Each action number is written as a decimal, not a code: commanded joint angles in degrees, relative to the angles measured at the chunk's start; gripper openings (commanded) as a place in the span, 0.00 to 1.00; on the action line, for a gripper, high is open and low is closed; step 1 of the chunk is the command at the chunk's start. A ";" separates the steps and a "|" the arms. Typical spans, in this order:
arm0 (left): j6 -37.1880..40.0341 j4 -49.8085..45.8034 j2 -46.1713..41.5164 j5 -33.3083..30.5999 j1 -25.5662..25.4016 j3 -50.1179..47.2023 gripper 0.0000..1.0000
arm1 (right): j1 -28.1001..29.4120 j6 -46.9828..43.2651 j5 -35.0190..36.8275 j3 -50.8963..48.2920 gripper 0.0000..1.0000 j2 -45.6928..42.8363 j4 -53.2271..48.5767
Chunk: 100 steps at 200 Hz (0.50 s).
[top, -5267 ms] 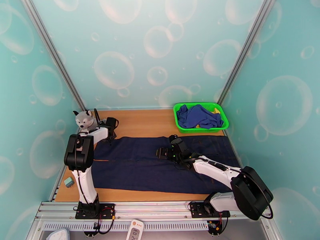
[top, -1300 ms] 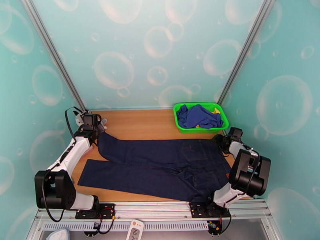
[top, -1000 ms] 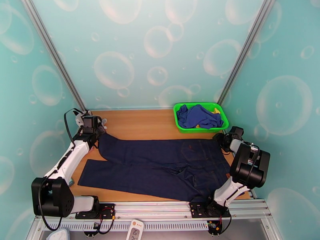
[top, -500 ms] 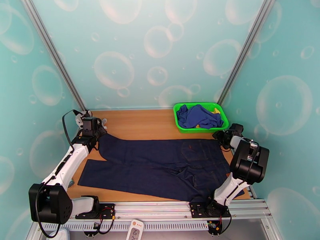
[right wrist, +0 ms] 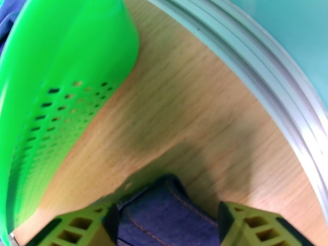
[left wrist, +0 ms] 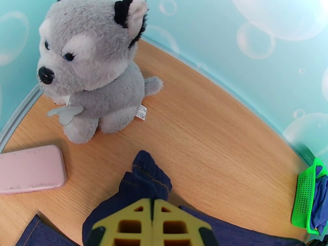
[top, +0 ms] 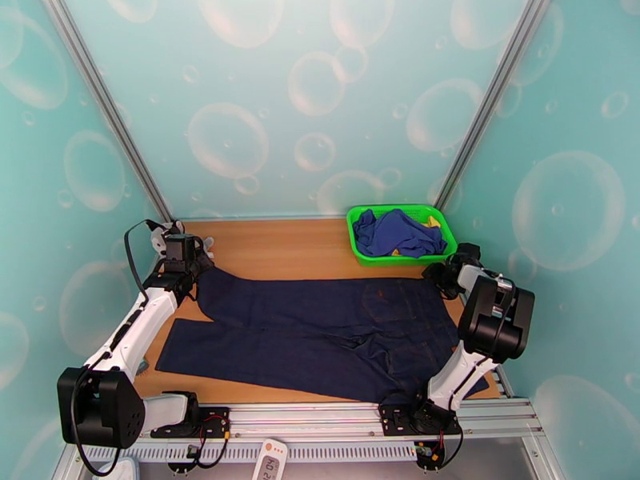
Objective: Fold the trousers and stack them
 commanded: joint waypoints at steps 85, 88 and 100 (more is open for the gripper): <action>1.48 3.19 -0.30 1.97 -0.17 -1.41 0.00 | 2.00 -3.57 4.37 9.08 0.65 6.73 -9.98; 1.48 3.19 -0.29 2.07 -0.17 -1.41 0.00 | 2.08 -3.58 4.47 9.29 0.64 6.85 -10.15; 1.57 3.32 -0.21 2.20 -0.17 -1.41 0.00 | 2.22 -3.78 4.66 9.84 0.62 7.21 -10.73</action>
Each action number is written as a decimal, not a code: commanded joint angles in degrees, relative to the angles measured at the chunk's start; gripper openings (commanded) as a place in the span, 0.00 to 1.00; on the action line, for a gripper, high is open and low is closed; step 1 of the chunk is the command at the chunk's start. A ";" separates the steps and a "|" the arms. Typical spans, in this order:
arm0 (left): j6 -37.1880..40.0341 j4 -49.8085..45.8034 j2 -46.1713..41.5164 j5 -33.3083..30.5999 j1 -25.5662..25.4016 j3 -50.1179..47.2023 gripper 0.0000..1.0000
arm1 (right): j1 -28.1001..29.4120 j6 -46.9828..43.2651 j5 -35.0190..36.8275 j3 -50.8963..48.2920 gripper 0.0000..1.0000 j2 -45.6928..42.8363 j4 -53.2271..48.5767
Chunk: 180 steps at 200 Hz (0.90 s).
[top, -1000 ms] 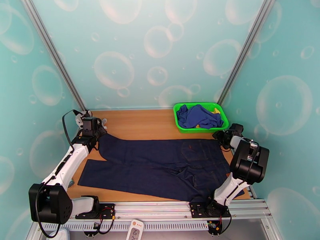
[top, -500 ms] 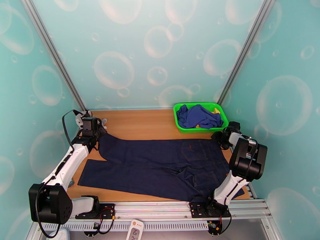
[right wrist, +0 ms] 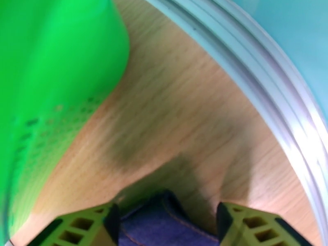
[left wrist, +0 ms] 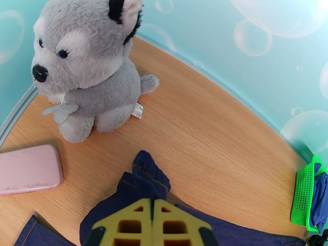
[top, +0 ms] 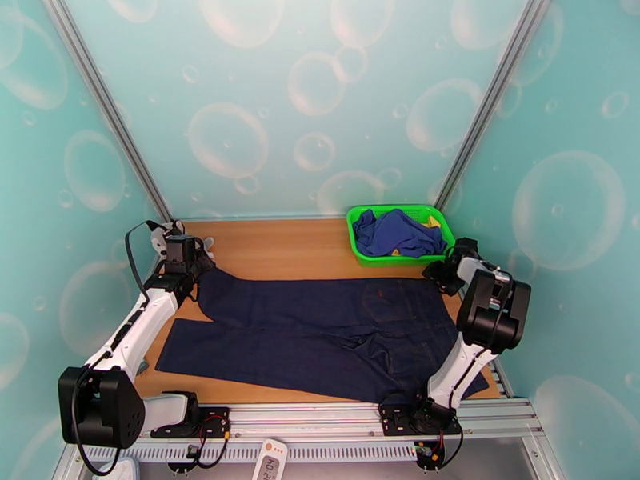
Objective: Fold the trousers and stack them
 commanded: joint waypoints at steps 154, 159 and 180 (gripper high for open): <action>1.79 1.81 -0.21 1.85 0.18 -1.00 0.00 | 2.10 -4.14 2.79 1.47 0.06 1.75 -3.35; 1.79 1.79 -0.27 1.91 0.18 -1.00 0.00 | 2.03 -4.13 2.71 1.31 0.05 1.62 -3.16; 1.79 1.61 -0.44 1.86 0.18 -1.00 0.00 | 1.36 -3.83 -0.08 0.12 0.00 0.59 -1.43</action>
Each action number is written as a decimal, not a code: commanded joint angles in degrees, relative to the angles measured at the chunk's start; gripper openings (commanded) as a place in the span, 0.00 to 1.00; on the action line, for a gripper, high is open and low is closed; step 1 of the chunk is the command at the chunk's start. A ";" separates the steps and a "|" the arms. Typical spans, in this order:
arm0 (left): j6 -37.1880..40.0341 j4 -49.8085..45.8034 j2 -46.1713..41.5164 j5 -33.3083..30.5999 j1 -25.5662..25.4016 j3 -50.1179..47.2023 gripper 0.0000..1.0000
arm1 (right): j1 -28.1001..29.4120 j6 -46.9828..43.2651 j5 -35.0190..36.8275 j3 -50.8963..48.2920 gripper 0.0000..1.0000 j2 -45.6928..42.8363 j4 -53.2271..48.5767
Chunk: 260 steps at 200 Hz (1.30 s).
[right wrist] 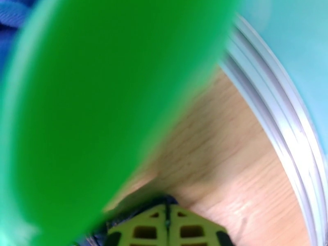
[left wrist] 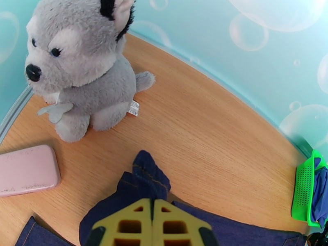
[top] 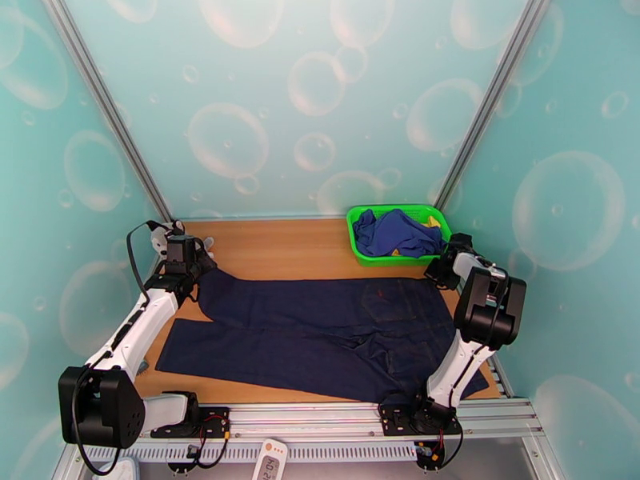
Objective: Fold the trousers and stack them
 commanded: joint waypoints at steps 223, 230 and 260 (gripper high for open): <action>3.69 -12.36 -1.49 -3.70 12.31 17.76 0.00 | -17.84 24.99 -28.54 -20.80 0.00 -41.13 37.44; 3.68 -12.53 -0.74 -2.94 13.12 18.71 0.00 | -17.86 25.88 -28.57 -21.02 0.00 -41.19 39.44; 2.94 -13.06 -0.83 0.58 15.36 18.69 0.00 | -19.25 28.17 -29.64 -22.80 0.00 -43.04 43.81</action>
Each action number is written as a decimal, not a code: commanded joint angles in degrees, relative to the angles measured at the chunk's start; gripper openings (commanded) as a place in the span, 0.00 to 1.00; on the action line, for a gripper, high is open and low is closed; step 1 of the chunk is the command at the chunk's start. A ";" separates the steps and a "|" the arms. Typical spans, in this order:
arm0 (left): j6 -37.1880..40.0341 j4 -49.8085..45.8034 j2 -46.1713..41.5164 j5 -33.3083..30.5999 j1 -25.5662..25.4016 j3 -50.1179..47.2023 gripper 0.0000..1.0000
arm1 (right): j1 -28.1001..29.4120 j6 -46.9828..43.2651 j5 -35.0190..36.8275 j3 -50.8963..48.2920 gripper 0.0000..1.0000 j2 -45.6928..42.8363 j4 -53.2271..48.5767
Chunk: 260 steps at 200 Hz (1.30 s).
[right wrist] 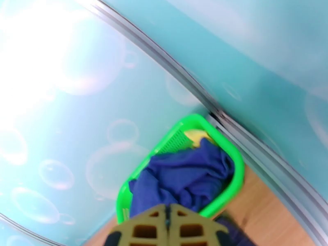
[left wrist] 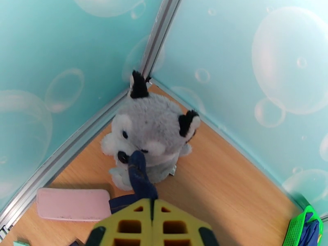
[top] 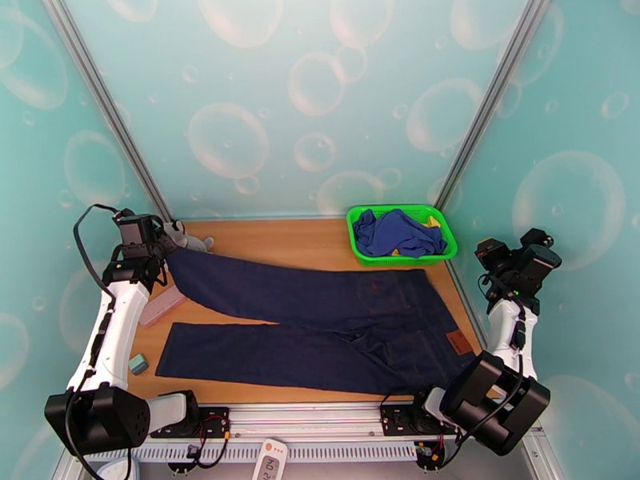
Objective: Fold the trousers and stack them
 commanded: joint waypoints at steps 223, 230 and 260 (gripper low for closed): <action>-6.22 9.77 -4.52 7.62 -12.46 -18.88 0.00 | 38.18 10.33 35.29 -20.61 0.99 0.01 -34.90; -6.13 9.87 -4.41 7.77 -12.47 -18.59 0.00 | 38.20 11.42 35.26 -21.42 0.99 -2.00 -36.10; -4.95 9.22 -3.50 7.68 -12.55 -17.44 0.00 | 38.51 12.78 36.64 -24.25 0.99 -9.27 -39.62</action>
